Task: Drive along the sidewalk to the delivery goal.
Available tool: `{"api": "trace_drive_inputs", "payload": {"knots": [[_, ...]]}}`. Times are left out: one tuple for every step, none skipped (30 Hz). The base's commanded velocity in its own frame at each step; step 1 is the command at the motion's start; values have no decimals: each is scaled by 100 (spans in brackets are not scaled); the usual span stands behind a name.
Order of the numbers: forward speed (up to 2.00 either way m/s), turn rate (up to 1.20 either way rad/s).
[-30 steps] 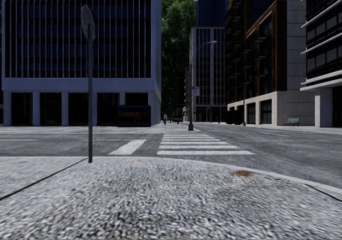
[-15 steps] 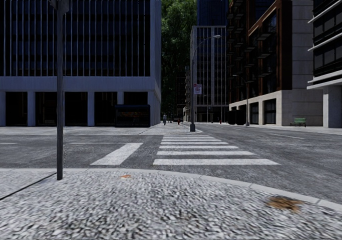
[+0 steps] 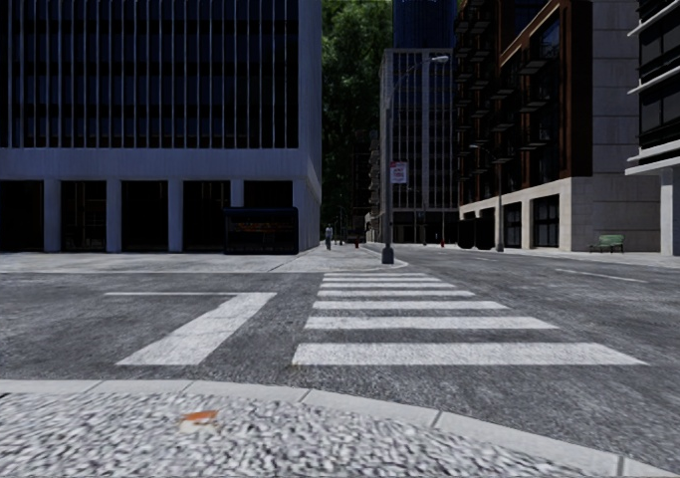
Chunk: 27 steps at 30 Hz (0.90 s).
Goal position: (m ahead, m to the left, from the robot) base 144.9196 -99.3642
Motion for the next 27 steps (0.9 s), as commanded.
{"api": "trace_drive_inputs", "payload": {"knots": [[200, 0], [200, 0], [200, 0], [200, 0], [200, 0], [200, 0], [200, 0], [200, 0], [200, 0], [200, 0], [200, 0], [200, 0], [200, 0], [200, 0], [200, 0], [200, 0], [200, 0], [200, 0], [200, 0], [200, 0], [200, 0], [200, 0], [200, 0], [200, 0], [196, 0], [175, 0], [156, 0]]}}
